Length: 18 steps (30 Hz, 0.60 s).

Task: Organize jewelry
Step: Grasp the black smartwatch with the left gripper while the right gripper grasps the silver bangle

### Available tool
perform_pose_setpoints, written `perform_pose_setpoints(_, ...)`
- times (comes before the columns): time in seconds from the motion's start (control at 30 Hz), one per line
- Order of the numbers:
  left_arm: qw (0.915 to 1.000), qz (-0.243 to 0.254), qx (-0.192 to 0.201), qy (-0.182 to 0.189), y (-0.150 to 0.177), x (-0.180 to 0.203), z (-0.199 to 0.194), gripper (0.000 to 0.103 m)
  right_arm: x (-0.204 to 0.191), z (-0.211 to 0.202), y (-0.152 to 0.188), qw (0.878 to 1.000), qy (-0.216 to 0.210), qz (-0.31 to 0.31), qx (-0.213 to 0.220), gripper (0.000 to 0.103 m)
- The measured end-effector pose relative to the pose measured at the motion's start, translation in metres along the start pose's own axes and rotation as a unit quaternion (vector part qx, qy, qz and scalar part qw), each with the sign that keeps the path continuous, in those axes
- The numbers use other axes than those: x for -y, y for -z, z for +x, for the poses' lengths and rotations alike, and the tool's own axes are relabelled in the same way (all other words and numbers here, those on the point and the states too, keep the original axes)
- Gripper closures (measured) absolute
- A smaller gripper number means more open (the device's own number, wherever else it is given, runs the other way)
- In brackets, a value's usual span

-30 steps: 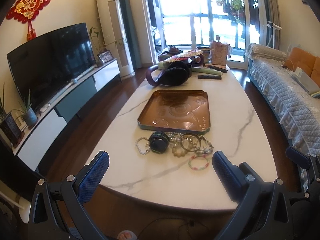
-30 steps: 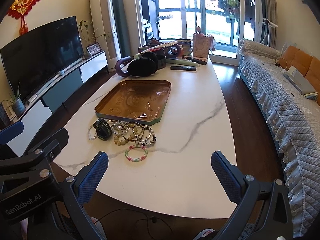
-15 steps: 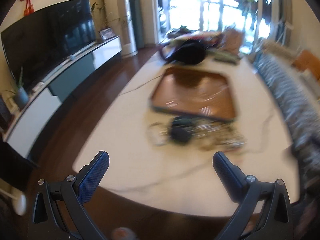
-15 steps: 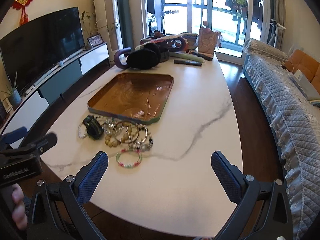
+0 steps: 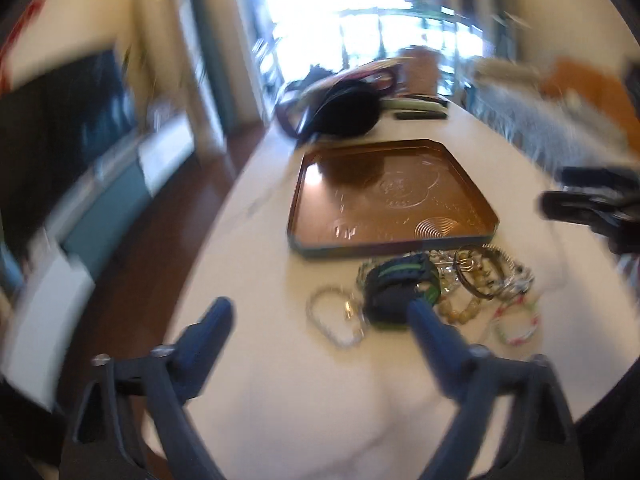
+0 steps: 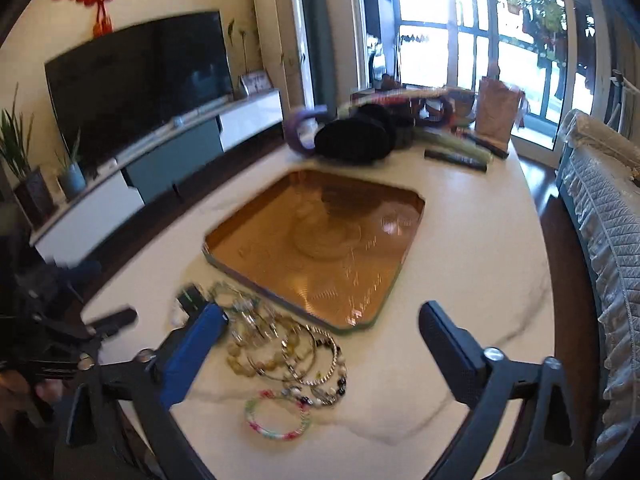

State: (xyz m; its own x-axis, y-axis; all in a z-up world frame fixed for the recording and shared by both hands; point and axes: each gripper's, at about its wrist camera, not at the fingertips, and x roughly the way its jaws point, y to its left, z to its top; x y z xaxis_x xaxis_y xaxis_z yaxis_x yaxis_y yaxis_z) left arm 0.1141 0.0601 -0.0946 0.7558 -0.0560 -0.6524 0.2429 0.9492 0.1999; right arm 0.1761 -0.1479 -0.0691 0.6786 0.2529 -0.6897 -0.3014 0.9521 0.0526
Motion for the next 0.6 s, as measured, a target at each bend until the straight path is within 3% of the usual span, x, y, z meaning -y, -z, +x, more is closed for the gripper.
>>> perform_pose_setpoints(0.03, 0.9997, 0.023, 0.005, 0.004, -0.002, 0.007, 0.005, 0.023, 0.003, 0.008, 0.005, 1.000, -0.020, 0.004, -0.010, 0.029)
perform_pose_setpoints(0.1, 0.9988, 0.039, -0.003, 0.027, -0.001, 0.013, 0.017, 0.035, 0.009, 0.022, 0.014, 0.998, -0.055, 0.011, -0.033, 0.071)
perform_pose_setpoints(0.13, 0.9981, 0.043, -0.017, 0.041, 0.000, 0.015, 0.028, 0.037, 0.011, 0.030, 0.017, 0.997, -0.064, 0.008, -0.047, 0.075)
perform_pose_setpoints(0.2, 0.9976, 0.045, -0.033, 0.041, -0.001, 0.013, 0.043, 0.044, 0.008, 0.042, 0.022, 0.996, -0.064, -0.009, -0.060, 0.081)
perform_pose_setpoints(0.33, 0.9976, 0.034, -0.044, 0.040, -0.005, 0.008, 0.064, 0.046, 0.001, 0.054, 0.023, 0.995, -0.063, -0.045, -0.070, 0.089)
perform_pose_setpoints(0.53, 0.9962, 0.020, -0.066, 0.053, -0.012, 0.011, 0.090, 0.086, 0.014, 0.081, 0.027, 0.990, -0.081, -0.020, -0.114, 0.094)
perform_pose_setpoints(0.6, 0.9947, 0.014, -0.067, 0.077, -0.015, 0.006, 0.095, 0.092, 0.017, 0.089, 0.027, 0.988, -0.089, -0.014, -0.126, 0.094)
